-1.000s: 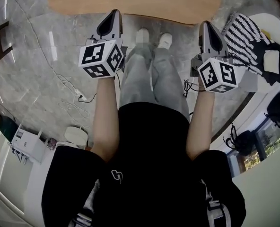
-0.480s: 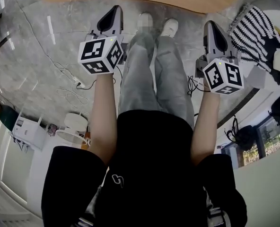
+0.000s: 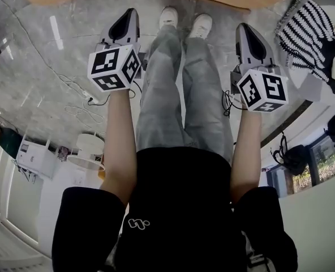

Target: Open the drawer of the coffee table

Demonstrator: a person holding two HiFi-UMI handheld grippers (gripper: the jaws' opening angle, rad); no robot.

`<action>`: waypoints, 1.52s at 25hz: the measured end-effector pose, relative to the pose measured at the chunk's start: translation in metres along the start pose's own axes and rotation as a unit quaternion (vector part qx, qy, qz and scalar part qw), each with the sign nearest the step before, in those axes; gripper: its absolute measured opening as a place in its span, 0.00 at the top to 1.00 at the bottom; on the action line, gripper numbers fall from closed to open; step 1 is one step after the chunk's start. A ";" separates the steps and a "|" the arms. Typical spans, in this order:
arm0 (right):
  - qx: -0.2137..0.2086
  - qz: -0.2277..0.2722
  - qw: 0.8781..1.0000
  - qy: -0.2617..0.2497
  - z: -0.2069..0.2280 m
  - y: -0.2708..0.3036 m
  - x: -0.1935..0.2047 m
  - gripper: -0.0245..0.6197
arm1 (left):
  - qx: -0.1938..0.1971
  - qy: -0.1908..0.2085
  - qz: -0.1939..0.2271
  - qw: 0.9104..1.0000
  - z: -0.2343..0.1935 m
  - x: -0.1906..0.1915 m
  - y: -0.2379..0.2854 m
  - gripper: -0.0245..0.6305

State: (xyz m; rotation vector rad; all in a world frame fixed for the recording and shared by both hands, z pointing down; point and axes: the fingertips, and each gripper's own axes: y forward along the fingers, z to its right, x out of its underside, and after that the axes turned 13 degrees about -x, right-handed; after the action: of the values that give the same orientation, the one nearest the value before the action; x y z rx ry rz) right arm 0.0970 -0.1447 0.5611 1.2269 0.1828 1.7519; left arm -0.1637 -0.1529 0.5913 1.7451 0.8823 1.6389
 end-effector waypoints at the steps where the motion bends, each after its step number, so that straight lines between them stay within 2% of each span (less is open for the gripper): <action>1: 0.000 -0.002 1.000 0.002 0.004 0.001 0.005 0.94 | 0.000 0.003 -0.002 1.000 0.000 0.004 0.005 0.95; 5: -0.012 -0.003 1.000 0.015 0.017 0.007 0.028 0.94 | -0.018 0.035 -0.011 0.999 -0.003 0.020 0.023 0.95; 10: -0.001 -0.016 1.000 0.005 0.038 0.014 0.049 0.94 | -0.005 0.043 -0.026 0.999 -0.006 0.039 0.047 0.94; 22: -0.005 -0.092 0.995 -0.043 0.070 0.030 0.086 0.93 | 0.004 0.095 -0.074 0.993 -0.018 0.072 0.094 0.94; 23: -0.009 -0.096 0.994 -0.044 0.072 0.031 0.089 0.90 | 0.005 0.097 -0.077 0.992 -0.018 0.074 0.097 0.94; 24: -0.013 -0.101 0.994 -0.046 0.075 0.032 0.092 0.82 | 0.006 0.098 -0.080 0.992 -0.018 0.076 0.100 0.94; 25: -0.015 -0.108 0.993 -0.049 0.078 0.033 0.095 0.78 | 0.007 0.099 -0.083 0.992 -0.018 0.077 0.103 0.93; 28: -0.010 -0.129 0.990 -0.063 0.090 0.037 0.103 0.78 | 0.009 0.103 -0.091 0.990 -0.019 0.081 0.110 0.81; 35: 0.010 -0.175 0.979 -0.104 0.122 0.048 0.114 0.76 | 0.001 0.126 -0.102 0.987 -0.026 0.085 0.127 0.75; 38: 0.018 -0.216 0.965 -0.151 0.133 0.051 0.119 0.76 | -0.006 0.123 -0.111 0.986 -0.029 0.086 0.133 0.74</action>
State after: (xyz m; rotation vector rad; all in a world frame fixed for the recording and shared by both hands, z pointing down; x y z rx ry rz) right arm 0.1666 -0.1315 0.7330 1.3473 0.2800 1.1777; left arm -0.1804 -0.1669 0.7514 1.3983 1.1325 1.7264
